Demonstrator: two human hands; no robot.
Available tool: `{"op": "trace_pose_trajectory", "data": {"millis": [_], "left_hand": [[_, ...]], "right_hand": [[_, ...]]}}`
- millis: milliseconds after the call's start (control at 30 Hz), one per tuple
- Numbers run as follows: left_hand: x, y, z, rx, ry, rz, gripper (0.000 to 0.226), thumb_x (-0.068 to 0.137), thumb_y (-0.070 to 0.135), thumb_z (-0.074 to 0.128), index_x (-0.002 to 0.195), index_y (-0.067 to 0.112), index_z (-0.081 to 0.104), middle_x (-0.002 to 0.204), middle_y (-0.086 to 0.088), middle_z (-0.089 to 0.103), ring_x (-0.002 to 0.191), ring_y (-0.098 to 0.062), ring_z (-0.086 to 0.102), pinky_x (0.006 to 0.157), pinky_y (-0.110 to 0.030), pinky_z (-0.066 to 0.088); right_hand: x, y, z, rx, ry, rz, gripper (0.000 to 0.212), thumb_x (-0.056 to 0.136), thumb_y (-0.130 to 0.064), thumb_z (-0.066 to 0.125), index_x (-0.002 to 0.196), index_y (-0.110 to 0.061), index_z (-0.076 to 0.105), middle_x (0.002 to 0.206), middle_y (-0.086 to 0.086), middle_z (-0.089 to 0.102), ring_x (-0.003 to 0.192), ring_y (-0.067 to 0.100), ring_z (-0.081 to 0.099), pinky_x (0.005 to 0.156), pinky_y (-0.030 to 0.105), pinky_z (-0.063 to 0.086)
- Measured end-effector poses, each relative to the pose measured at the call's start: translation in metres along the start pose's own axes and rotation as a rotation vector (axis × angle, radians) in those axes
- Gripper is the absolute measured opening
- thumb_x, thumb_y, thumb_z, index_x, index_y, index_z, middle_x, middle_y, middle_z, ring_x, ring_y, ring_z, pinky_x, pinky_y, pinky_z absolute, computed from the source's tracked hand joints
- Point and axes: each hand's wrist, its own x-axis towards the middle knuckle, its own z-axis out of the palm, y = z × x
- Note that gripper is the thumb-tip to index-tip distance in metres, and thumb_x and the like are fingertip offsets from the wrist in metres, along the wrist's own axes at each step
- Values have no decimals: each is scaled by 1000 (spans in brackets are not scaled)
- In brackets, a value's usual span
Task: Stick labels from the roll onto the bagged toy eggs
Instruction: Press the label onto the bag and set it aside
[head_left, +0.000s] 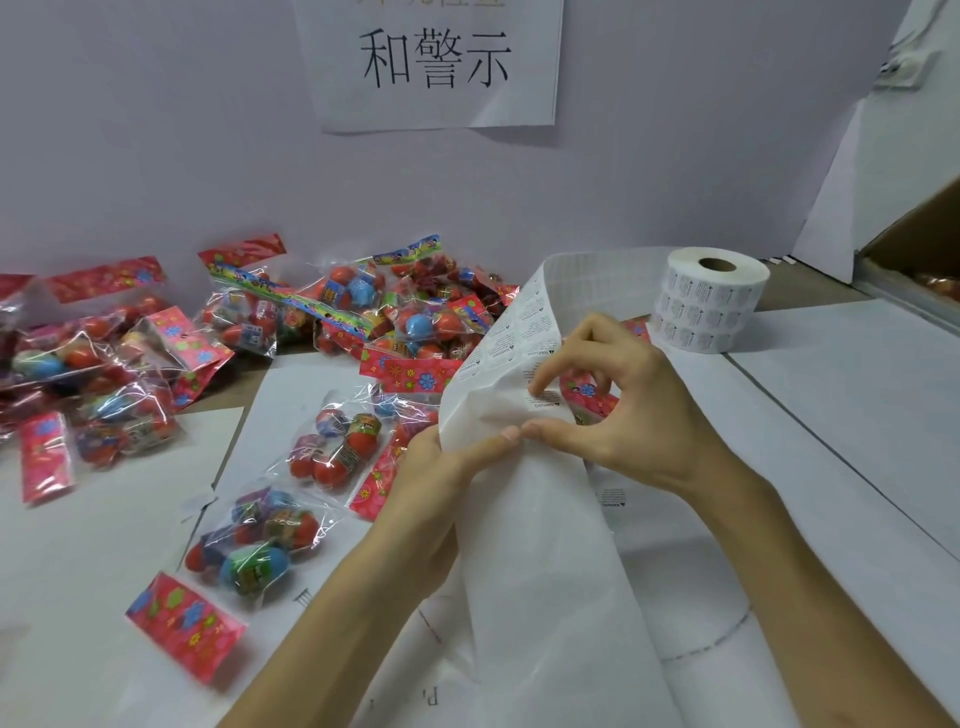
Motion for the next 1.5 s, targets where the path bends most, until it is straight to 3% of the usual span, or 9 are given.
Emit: {"op": "trace_pose_trajectory", "data": {"millis": [400, 667, 767, 867, 967, 1067, 1200, 1333, 1500], "left_hand": [[2, -5, 0, 12, -58, 68, 32, 85, 10, 71, 116, 5, 75, 111, -20, 77, 98, -33, 76, 77, -35, 63], [2, -10, 2, 30, -74, 9, 29, 92, 3, 69, 120, 8, 72, 112, -17, 77, 101, -34, 76, 77, -37, 63], [1, -10, 3, 45, -75, -50, 30, 92, 2, 70, 121, 8, 71, 112, -18, 77, 101, -36, 75, 82, -42, 64], [0, -13, 5, 152, -125, -179, 28, 92, 3, 72, 119, 8, 72, 110, -16, 78, 98, -33, 76, 81, -41, 63], [-5, -18, 8, 305, -265, -331, 27, 91, 22, 78, 116, 15, 72, 107, -5, 80, 96, -23, 78, 75, -32, 63], [-6, -17, 8, 517, -240, -274, 30, 94, 46, 72, 116, 26, 68, 89, 8, 80, 71, -10, 74, 54, -20, 53], [5, -9, 1, 626, 159, 96, 21, 99, 41, 64, 115, 28, 59, 53, 11, 59, 41, -2, 47, 39, -15, 34], [6, 7, -6, 450, 262, 396, 11, 101, 19, 63, 109, 25, 68, 61, 8, 61, 48, -2, 51, 44, -15, 41], [3, 15, -7, 540, 167, 456, 16, 97, 26, 70, 110, 33, 75, 98, 20, 75, 82, -1, 71, 60, -15, 55]], "right_hand": [[-2, 1, 2, 44, -30, 10, 9, 77, -11, 87, 78, -16, 79, 71, -5, 57, 64, 9, 50, 61, 16, 36], [-3, 8, 1, 103, -2, 56, 15, 79, -1, 79, 71, -13, 76, 64, -11, 62, 62, 9, 54, 60, 17, 41], [-1, 12, 1, 88, 133, 89, 13, 81, -11, 73, 69, -17, 72, 62, -3, 64, 56, 12, 54, 56, 28, 45], [1, 19, -7, 96, 425, 133, 13, 86, -25, 71, 74, -28, 69, 60, 0, 64, 55, 16, 57, 56, 31, 46], [3, 24, -17, 226, 584, 164, 7, 90, -29, 69, 84, -31, 71, 60, 1, 65, 52, 16, 58, 54, 32, 47], [5, 24, -18, 365, 527, 177, 9, 90, -20, 70, 96, -26, 72, 69, 2, 72, 53, 15, 63, 54, 29, 52], [6, 18, -11, 465, 358, 184, 28, 88, -1, 67, 112, -16, 69, 77, 0, 72, 57, 22, 68, 61, 34, 58], [3, 9, 0, 545, 99, 173, 49, 81, -1, 65, 127, -18, 63, 78, 2, 60, 63, 26, 70, 69, 35, 58], [-1, -1, 14, 524, -156, 166, 68, 80, 0, 68, 139, -30, 54, 76, 5, 63, 72, 28, 70, 77, 38, 59]]}}
